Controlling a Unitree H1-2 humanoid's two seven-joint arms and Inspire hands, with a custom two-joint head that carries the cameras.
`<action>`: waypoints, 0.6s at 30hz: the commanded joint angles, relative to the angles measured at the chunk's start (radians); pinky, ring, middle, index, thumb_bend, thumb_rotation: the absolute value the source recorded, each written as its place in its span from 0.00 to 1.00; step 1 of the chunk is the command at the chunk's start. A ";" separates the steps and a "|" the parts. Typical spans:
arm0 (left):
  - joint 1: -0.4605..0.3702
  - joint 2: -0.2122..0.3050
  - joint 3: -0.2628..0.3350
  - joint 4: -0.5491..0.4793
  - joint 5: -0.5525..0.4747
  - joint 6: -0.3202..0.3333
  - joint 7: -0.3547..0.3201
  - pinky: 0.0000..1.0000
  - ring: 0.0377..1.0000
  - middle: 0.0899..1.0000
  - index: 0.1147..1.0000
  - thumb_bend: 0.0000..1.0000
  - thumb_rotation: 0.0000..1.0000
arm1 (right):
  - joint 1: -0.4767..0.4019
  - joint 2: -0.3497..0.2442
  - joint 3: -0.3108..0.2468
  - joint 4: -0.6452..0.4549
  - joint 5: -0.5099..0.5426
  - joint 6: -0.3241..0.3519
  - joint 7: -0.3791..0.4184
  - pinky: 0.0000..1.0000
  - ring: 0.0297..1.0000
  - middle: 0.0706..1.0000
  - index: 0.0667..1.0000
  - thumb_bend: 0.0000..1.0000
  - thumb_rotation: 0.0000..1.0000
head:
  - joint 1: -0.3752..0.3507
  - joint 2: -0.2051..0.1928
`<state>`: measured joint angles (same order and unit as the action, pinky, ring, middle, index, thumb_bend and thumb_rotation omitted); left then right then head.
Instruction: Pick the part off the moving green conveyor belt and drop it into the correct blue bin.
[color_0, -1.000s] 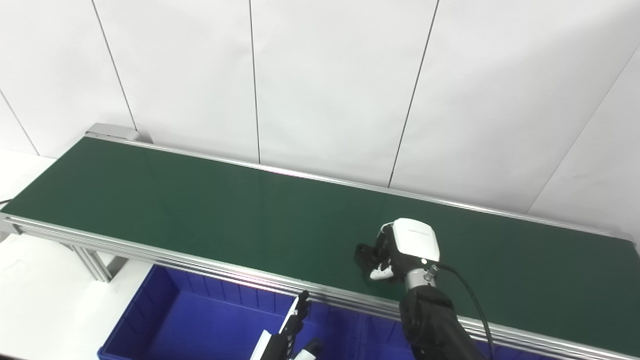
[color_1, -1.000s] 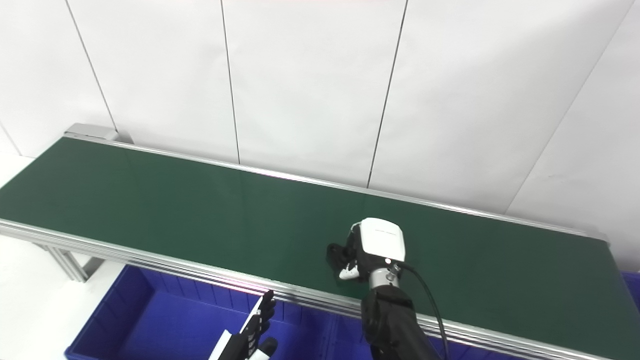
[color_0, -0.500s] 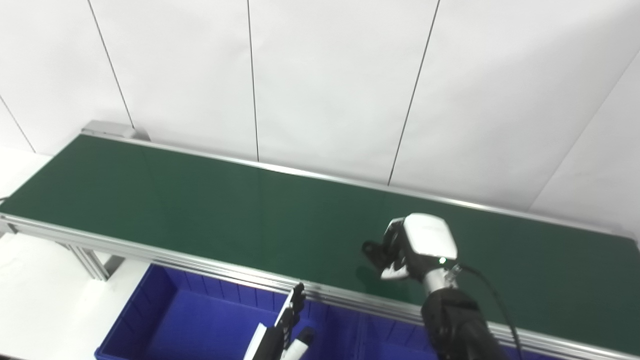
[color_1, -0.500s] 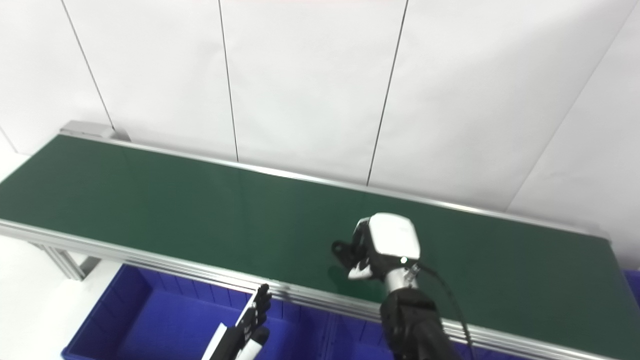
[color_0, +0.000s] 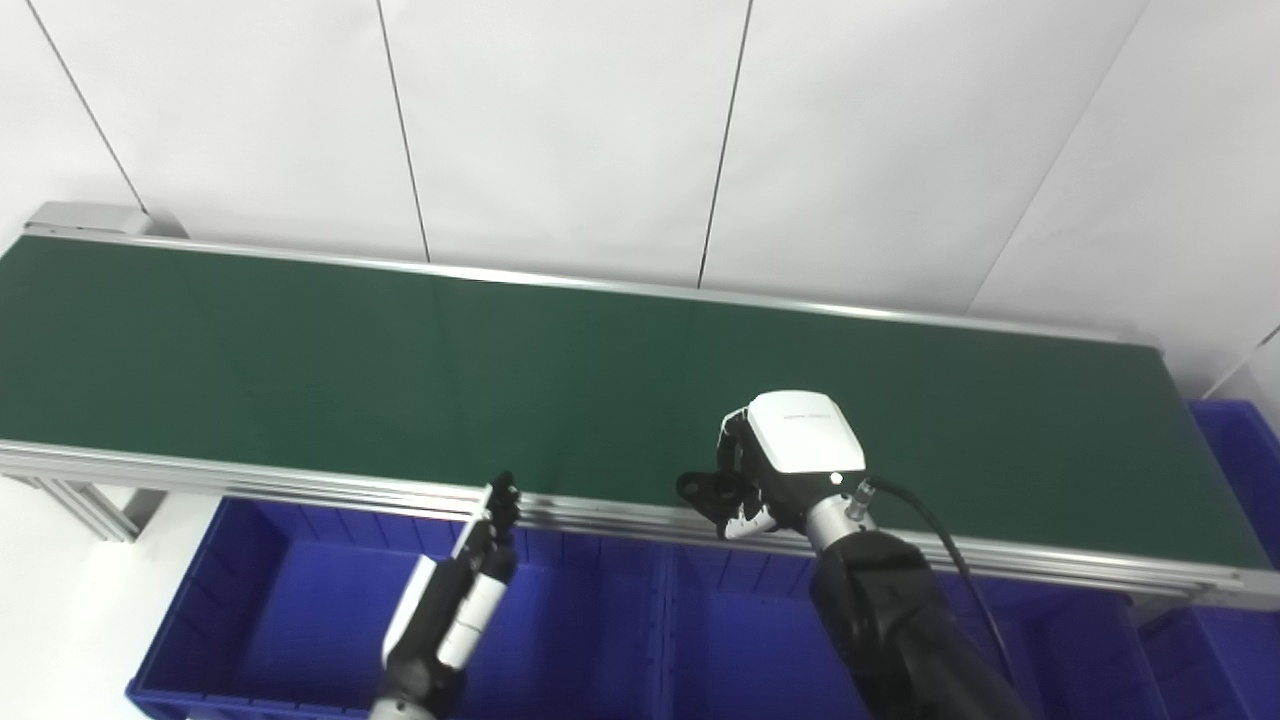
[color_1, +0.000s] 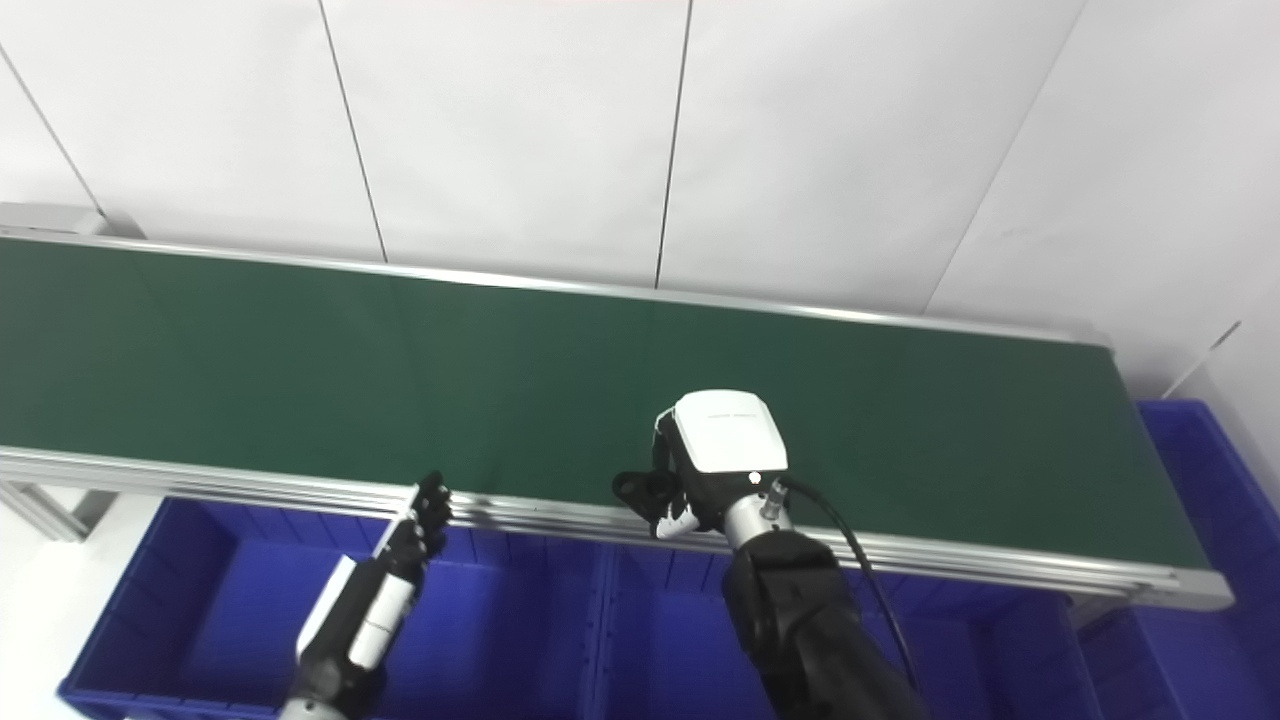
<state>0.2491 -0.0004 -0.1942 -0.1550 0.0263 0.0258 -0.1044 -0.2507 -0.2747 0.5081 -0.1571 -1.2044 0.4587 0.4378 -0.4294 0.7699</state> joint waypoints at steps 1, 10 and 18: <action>-0.026 0.009 0.007 -0.043 -0.022 0.006 -0.017 1.00 1.00 1.00 1.00 0.69 0.93 | 0.017 -0.003 -0.011 -0.055 -0.041 0.006 0.042 0.17 0.21 0.42 0.45 0.53 0.00 | -0.015 0.015; -0.054 0.025 0.027 -0.046 -0.041 0.038 -0.046 1.00 1.00 1.00 1.00 0.74 0.92 | 0.123 0.026 -0.029 -0.066 -0.116 -0.009 0.078 0.15 0.19 0.43 0.45 0.53 0.00 | -0.018 0.025; -0.054 0.022 0.029 -0.040 -0.037 0.041 -0.048 1.00 1.00 1.00 1.00 0.73 0.90 | 0.146 0.037 -0.053 -0.039 -0.123 -0.016 0.062 0.15 0.19 0.43 0.45 0.53 0.00 | -0.013 0.018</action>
<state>0.2094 0.0174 -0.1645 -0.1679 -0.0050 0.0722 -0.1485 -0.0855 -0.2441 0.4668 -0.1797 -1.3140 0.4577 0.5293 -0.4449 0.7885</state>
